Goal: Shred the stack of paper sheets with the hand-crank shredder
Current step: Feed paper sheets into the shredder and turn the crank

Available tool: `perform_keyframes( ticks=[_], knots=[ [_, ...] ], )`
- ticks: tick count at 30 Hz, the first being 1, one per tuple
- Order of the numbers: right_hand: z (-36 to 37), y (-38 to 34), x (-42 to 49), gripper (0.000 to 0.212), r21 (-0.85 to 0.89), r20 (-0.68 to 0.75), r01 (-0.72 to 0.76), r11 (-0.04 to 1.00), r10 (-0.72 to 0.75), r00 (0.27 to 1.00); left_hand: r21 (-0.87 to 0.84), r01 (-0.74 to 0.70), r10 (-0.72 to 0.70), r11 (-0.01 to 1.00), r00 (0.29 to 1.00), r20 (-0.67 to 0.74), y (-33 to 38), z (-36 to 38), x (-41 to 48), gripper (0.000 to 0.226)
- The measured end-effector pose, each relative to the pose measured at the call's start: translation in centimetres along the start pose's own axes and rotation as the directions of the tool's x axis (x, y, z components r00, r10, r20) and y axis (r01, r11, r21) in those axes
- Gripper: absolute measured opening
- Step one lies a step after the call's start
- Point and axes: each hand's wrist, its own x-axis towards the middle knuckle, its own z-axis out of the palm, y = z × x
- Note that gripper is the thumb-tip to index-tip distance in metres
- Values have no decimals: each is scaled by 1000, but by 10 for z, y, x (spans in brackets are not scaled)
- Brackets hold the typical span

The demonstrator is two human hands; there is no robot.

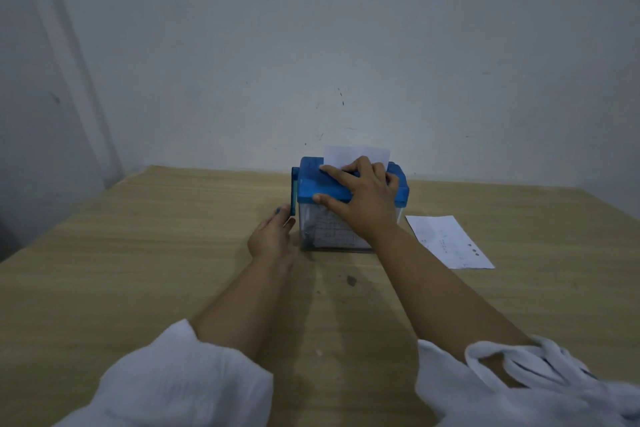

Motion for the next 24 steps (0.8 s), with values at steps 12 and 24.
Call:
perform_keyframes(
  ticks=[12, 24],
  knots=[
    [14, 5, 2, 57, -32, -147, 56, 998, -60, 987, 160, 128, -116, 979, 990, -84, 38, 43, 44, 10],
    [14, 5, 2, 57, -21, -134, 34, 999, -36, 990, 648, 146, -256, 747, 964, 77, 73, 63, 30, 74]
  ],
)
